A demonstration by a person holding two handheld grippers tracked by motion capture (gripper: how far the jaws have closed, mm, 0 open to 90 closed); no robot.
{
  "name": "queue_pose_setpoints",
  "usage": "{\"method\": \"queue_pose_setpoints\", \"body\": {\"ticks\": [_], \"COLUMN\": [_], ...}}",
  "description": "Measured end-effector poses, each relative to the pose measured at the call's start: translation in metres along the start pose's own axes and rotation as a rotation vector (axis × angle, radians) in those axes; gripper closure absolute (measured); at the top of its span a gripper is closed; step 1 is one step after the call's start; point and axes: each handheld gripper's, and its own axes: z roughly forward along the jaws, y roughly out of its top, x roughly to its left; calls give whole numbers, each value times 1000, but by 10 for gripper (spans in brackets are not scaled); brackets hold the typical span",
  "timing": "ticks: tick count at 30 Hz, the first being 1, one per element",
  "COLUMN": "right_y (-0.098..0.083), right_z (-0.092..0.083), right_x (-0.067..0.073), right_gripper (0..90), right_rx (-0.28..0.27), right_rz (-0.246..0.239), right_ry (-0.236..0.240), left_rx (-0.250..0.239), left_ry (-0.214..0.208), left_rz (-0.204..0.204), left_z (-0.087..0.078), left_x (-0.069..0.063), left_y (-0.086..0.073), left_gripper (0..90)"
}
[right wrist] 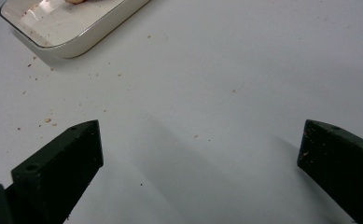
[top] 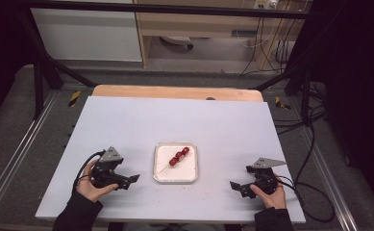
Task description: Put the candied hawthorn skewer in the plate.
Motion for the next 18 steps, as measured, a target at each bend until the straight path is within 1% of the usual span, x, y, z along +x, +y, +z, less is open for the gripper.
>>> {"method": "queue_pose_setpoints", "body": {"ticks": [3,7,10,13,15,18], "right_y": [0,0,0,0,-1,-1], "right_z": [0,1,1,1,1,1], "right_x": [0,1,0,1,1,1], "right_gripper": [5,5,5,5,5,5], "right_rx": [5,6,11,15,12,19], "right_rz": [3,2,1,1,-1,0], "right_ry": [1,2,-1,3,4,5], "left_rx": [-18,-39,-41,-29,-28,-28], "left_ry": [3,11,25,34,33,28], "left_rz": [-3,3,-3,-6,-19,-18], "left_z": [-6,-13,-15,-14,-14,-14], "left_x": [6,11,14,17,18,20], "left_y": [-14,-28,-36,-40,-41,-40], "left_gripper": [79,76,76,76,77,78]}}
